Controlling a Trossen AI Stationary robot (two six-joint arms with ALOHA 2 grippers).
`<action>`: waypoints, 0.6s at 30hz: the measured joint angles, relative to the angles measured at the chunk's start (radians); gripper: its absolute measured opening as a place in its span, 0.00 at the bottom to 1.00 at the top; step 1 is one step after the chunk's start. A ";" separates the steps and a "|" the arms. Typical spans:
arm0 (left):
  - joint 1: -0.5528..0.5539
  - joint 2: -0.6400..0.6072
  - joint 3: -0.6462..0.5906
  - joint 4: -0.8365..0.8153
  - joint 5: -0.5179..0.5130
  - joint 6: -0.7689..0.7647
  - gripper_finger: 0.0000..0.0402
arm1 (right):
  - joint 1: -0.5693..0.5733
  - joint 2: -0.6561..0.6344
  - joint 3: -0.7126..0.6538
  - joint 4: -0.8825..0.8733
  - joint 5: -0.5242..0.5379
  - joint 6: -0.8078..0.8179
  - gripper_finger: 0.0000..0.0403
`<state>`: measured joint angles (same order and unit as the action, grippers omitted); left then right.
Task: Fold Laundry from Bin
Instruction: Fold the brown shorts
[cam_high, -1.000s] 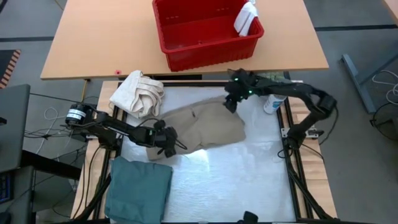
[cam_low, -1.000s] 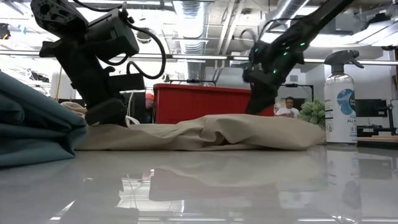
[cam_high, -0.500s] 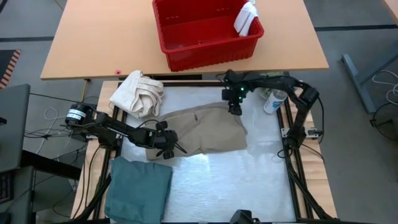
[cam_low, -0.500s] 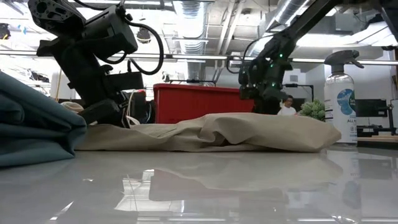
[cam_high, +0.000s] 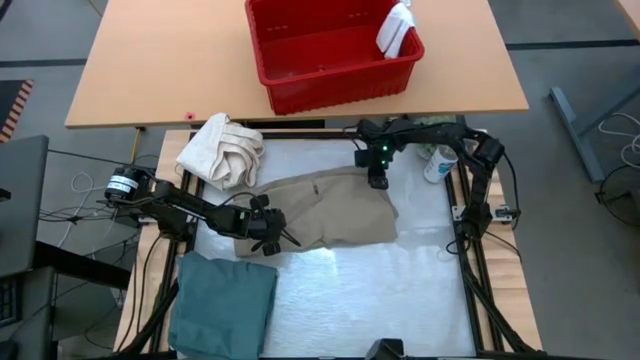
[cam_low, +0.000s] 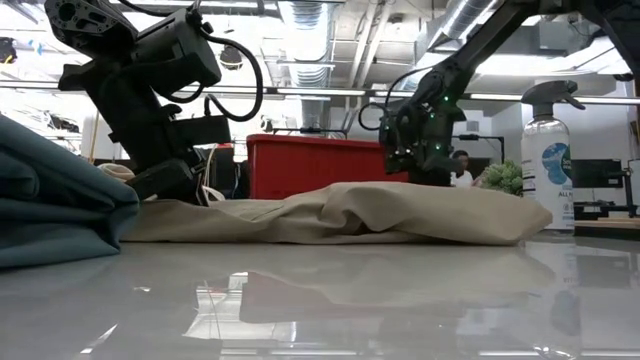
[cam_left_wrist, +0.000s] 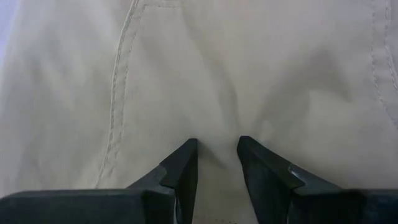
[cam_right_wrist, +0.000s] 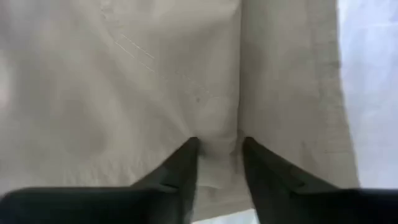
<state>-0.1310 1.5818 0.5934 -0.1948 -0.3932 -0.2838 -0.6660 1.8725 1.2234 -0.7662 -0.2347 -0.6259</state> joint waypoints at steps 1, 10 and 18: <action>0.000 0.000 0.000 0.000 0.000 -0.001 0.29 | 0.004 -0.004 0.004 -0.004 0.023 0.000 0.30; 0.000 0.000 0.000 0.001 0.000 0.001 0.29 | 0.010 -0.015 0.165 -0.178 0.106 0.013 0.04; 0.000 0.000 0.000 0.001 0.000 -0.016 0.29 | 0.006 -0.016 0.371 -0.241 0.266 -0.031 0.03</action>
<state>-0.1310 1.5822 0.5934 -0.1940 -0.3931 -0.3000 -0.6598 1.8561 1.5941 -1.0074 0.0313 -0.6568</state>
